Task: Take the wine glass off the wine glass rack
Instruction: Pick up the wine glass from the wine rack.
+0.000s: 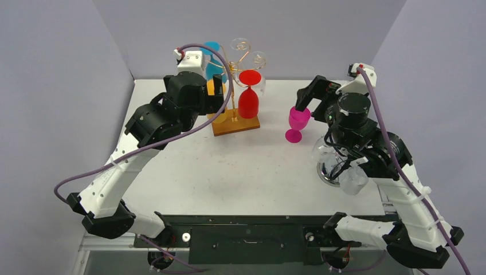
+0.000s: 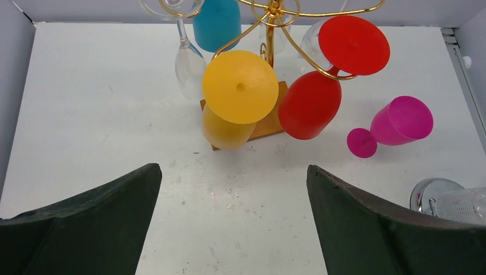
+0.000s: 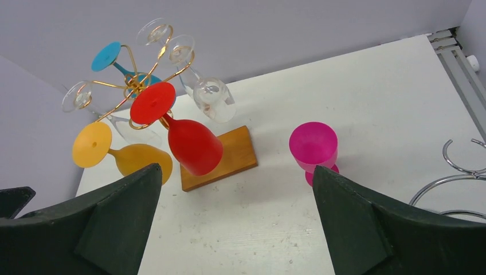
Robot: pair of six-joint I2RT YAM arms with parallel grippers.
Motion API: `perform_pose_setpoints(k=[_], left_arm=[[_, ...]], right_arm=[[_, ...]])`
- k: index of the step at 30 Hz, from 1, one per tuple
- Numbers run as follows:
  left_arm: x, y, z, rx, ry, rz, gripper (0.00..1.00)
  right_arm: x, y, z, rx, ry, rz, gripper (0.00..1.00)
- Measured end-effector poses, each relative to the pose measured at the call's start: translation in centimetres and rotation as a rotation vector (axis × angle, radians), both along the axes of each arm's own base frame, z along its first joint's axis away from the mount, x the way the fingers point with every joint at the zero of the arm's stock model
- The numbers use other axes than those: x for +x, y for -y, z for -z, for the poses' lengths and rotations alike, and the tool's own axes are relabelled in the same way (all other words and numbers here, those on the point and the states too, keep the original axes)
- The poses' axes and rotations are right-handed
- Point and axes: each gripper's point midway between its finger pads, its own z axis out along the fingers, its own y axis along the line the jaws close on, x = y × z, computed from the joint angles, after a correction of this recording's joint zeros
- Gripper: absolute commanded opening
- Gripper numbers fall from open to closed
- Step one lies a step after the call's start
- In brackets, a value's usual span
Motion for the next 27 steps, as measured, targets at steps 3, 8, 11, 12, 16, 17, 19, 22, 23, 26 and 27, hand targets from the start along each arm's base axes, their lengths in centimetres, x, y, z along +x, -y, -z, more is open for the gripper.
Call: perform_pose_setpoints(k=[3,8,11,12,16,17,19,22,23,26,27], left_arm=[[-0.2,-0.1,-0.1,-0.008,0.003,0.005,0.96],[-0.9,-0.6,0.3,-0.016,0.003,0.015,0.96],[-1.3,-0.9,0.9,-0.029,-0.001,0.037,0.96],[-1.4,-0.9,1.1,-0.033,-0.003,0.044,0.96],[-1.7,-1.0,1.3,-0.055,-0.008,0.069,0.96],[-1.6,-0.9,1.2,-0.063,-0.007,0.075,0.96],[-1.6,-0.6,1.4,-0.077,-0.005,0.090,0.96],[-1.6,0.0,2.2,-0.093,-0.019,0.120,0.96],[-1.6,0.2,2.5,-0.097,-0.026,0.128,0.96],[-1.5,1.0,3.3,-0.116,-0.040,0.160,0.96],[-1.5,1.2,3.5,-0.119,-0.045,0.167,0.96]], right_arm=[[-0.7,0.6,0.0,0.011,0.007,0.001,1.00],[-1.6,1.6,-0.3,0.021,0.021,0.012,1.00],[-1.6,2.4,-0.3,0.022,0.022,0.032,1.00],[-1.4,2.8,-0.3,0.021,0.019,0.048,1.00],[-0.6,4.7,0.5,0.015,-0.005,0.104,1.00],[-0.4,5.1,0.8,0.015,-0.013,0.116,1.00],[-0.1,5.8,1.2,0.023,-0.030,0.129,0.99],[0.2,6.2,1.8,0.036,-0.049,0.135,0.99],[0.3,6.3,2.1,0.040,-0.057,0.134,0.98],[0.3,6.3,2.9,0.042,-0.081,0.134,0.98],[0.3,6.4,3.2,0.042,-0.089,0.135,0.97]])
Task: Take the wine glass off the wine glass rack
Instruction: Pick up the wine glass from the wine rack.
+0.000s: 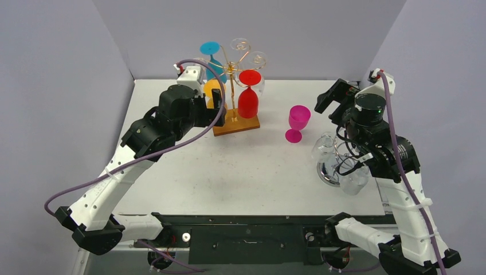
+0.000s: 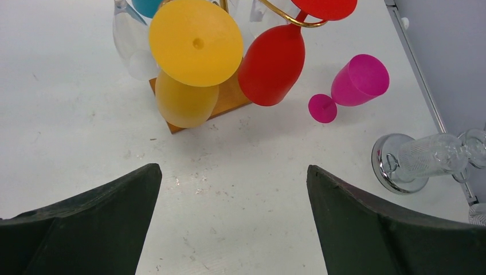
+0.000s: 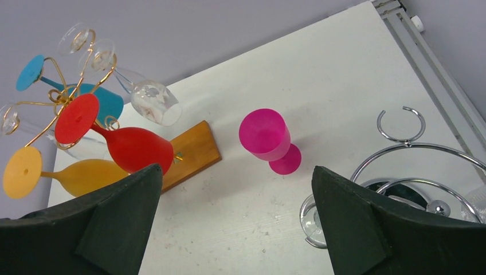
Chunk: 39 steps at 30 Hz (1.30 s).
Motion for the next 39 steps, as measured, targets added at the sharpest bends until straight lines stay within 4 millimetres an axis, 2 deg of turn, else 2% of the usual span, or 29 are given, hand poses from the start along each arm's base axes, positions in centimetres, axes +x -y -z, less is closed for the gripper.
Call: perform_pose_setpoints(k=[8,11,15,20,25,29,34,39], left_arm=[[-0.3,2.5,1.0,-0.083,-0.034,0.082,0.99],[-0.4,3.9,0.5,-0.158,-0.039,0.124,0.90],[-0.8,6.6,0.5,-0.259,-0.059,0.186,0.85],[-2.2,12.6,2.3,-0.325,-0.127,0.297,0.79],[-3.1,18.5,6.1,-0.376,-0.234,0.359,0.70],[-3.4,21.9,8.0,-0.426,-0.289,0.379,0.66],[-4.0,25.2,10.1,-0.462,-0.349,0.396,0.60],[-4.2,29.1,10.8,-0.493,-0.377,0.431,0.56]], right_arm=[[-0.2,-0.5,2.0,0.000,-0.062,-0.023,0.91],[-0.3,-0.9,2.3,0.003,-0.075,-0.039,0.90],[-0.4,-1.1,2.6,0.007,-0.086,-0.048,0.89],[-0.7,-0.8,2.4,0.018,-0.079,-0.031,0.89],[-2.1,0.3,0.8,0.042,-0.021,-0.002,0.88],[-4.0,1.6,-0.9,0.078,0.050,0.027,0.88],[-6.0,2.9,-2.8,0.113,0.125,0.046,0.88],[-6.6,3.2,-3.1,0.120,0.138,0.046,0.88]])
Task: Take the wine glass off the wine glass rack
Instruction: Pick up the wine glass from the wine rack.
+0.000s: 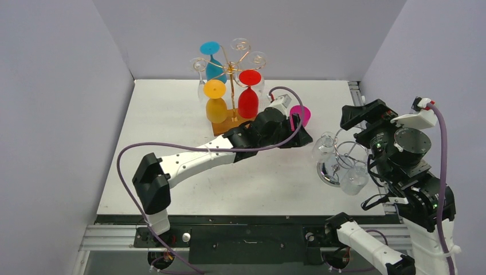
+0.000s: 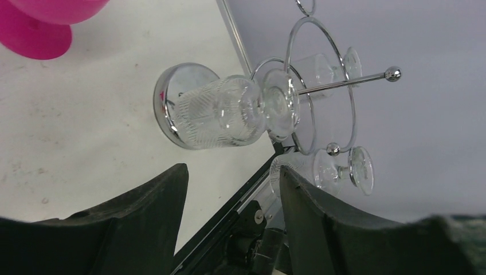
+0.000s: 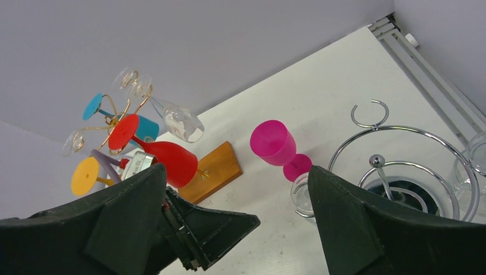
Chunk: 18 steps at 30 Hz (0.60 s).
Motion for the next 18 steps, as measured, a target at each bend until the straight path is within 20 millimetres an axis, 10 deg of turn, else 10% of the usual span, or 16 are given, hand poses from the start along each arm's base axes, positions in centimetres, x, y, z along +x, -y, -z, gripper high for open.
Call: perform_pose_setpoints(k=[18], left_arm=[[0.7,7.5,0.6,-0.086,-0.068,0.088,0.36]], right_arm=[[-1.1,0.6,0.3,-0.009,-0.007,0.001,0.88]])
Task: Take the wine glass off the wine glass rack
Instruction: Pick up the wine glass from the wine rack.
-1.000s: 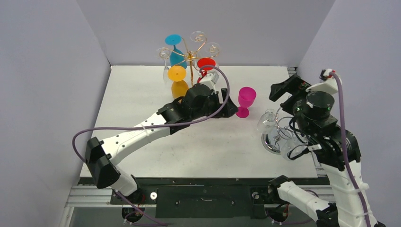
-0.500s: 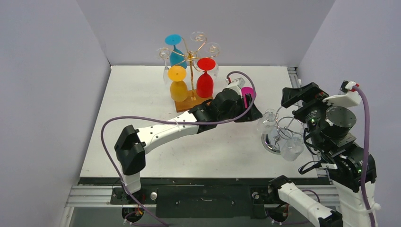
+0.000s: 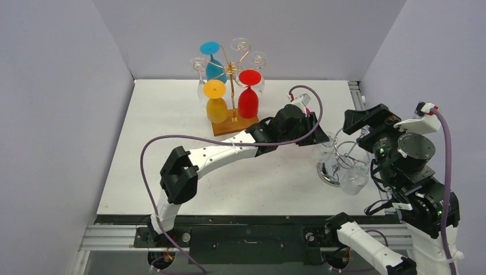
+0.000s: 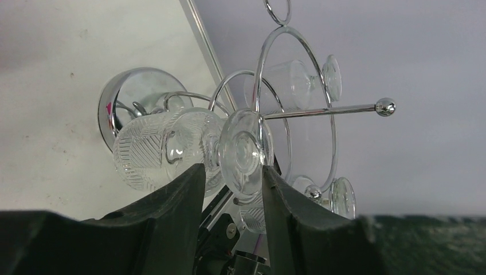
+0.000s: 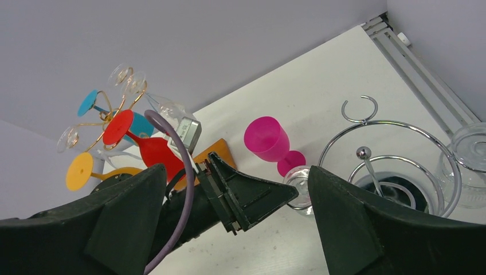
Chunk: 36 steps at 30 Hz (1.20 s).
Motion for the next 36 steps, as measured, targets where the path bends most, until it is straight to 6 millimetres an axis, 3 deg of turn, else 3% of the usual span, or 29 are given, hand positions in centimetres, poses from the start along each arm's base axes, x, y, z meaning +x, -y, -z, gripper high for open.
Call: perform_pose_setpoints(k=[6,13,17,36], left_arm=[[-0.3,0.9,0.9,-0.002,-0.033,0.020,0.28],[-0.6,1.2,0.3,-0.025,-0.065,0.026,0.08],[-0.8,1.4,0.0,-0.038,-0.075,0.033,0.01],[-0.3,1.0,0.5,-0.043,-0.084,0.036,0.00]], right_arm=[[-0.2,0.3,0.1,-0.009,-0.002,0.010,0.88],[-0.2,0.5,0.2,-0.021,-0.005,0.019,0.88],[-0.3,0.6,0.2,-0.024,-0.006,0.022,0.88],[0.1,0.5,1.2,-0.036,-0.032,0.021,0.88]])
